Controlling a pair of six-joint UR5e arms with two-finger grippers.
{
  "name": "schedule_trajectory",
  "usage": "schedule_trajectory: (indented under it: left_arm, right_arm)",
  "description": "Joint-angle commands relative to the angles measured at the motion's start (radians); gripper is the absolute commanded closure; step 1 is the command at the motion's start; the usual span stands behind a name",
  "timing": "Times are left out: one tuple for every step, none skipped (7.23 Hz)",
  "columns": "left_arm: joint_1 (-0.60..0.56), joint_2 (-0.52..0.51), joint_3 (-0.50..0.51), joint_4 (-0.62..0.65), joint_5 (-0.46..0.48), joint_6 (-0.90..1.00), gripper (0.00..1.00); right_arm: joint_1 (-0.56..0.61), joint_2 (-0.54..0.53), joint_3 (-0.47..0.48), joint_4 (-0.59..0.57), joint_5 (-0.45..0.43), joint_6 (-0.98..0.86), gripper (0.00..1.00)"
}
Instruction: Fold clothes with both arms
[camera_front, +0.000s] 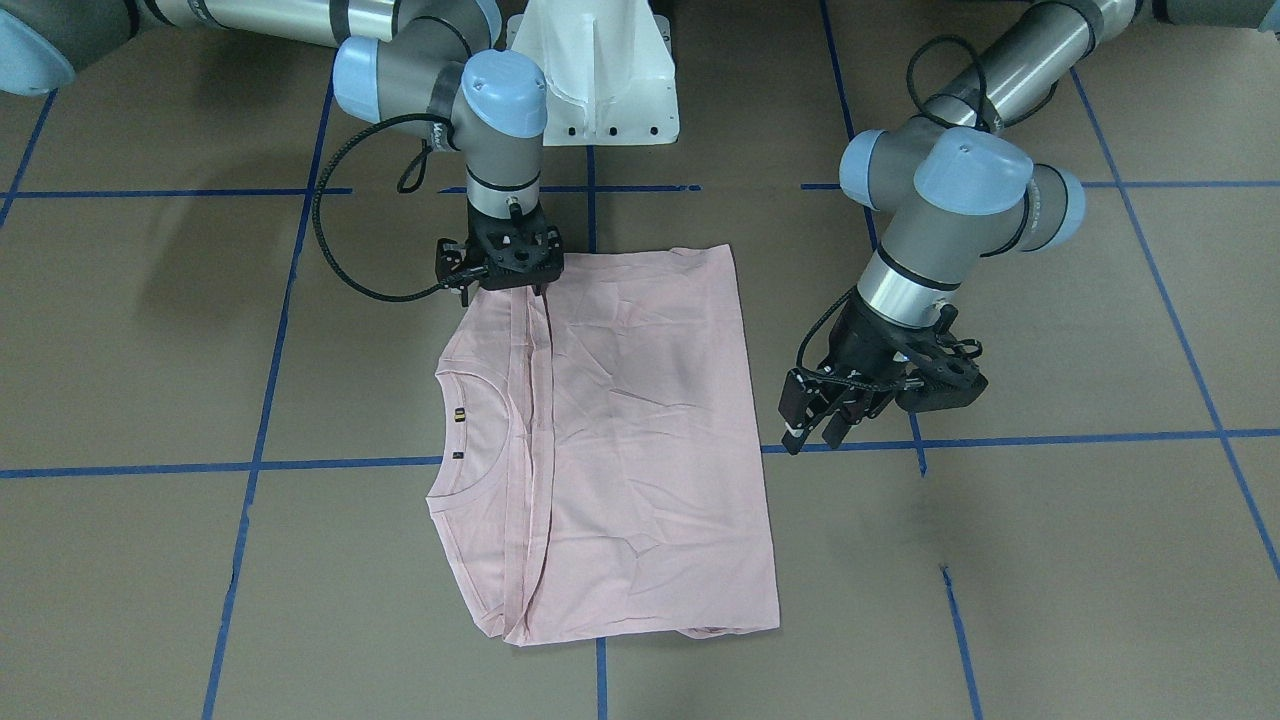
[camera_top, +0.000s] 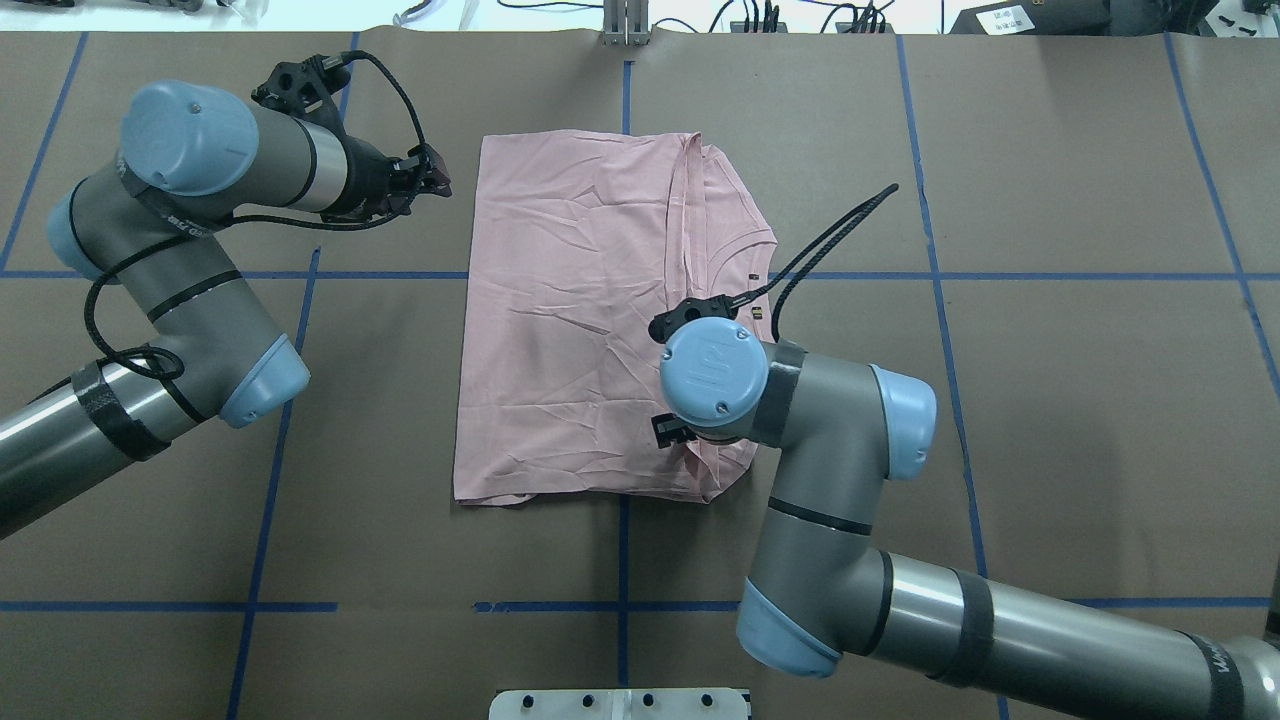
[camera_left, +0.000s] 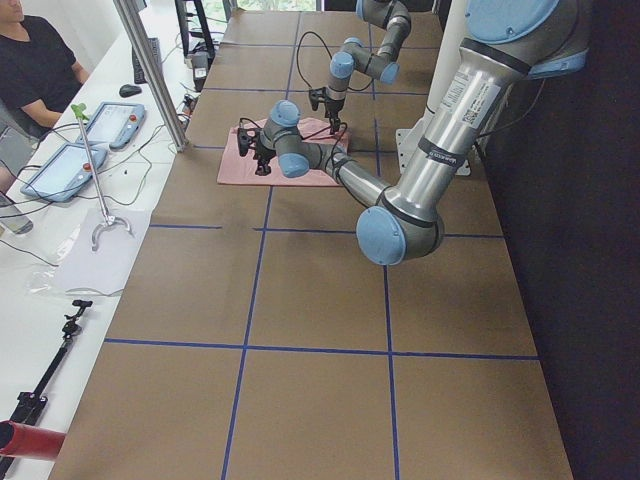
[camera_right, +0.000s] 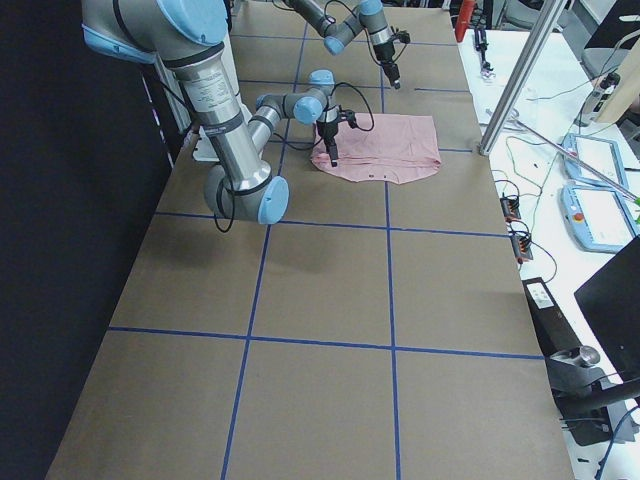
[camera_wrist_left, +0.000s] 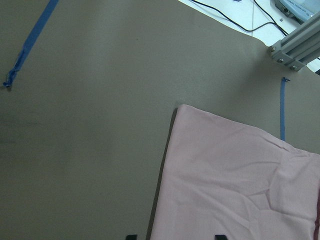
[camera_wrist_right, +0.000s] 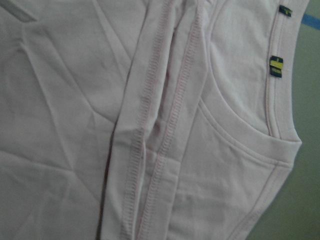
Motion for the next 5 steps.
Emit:
schedule_trajectory:
  left_arm:
    - [0.0,0.006,0.0,-0.001,0.0,0.0,0.4]
    - [0.0,0.006,0.0,-0.001,0.0,-0.002,0.4]
    - [0.0,0.006,0.0,-0.001,0.0,-0.002,0.39]
    - [0.0,0.006,0.0,-0.001,0.0,-0.002,0.39]
    - [0.0,0.006,0.0,-0.001,0.0,-0.003,0.39]
  right_arm:
    - [0.006,0.035,-0.069,0.068,0.0,0.013,0.0]
    - [0.015,0.035,-0.08,0.074,0.001,0.01,0.0]
    - [0.023,0.034,-0.08,0.073,0.003,0.001,0.0]
    - [0.03,0.028,-0.079,0.07,0.006,-0.002,0.0]
    - [0.05,0.019,-0.07,0.068,0.016,-0.005,0.0]
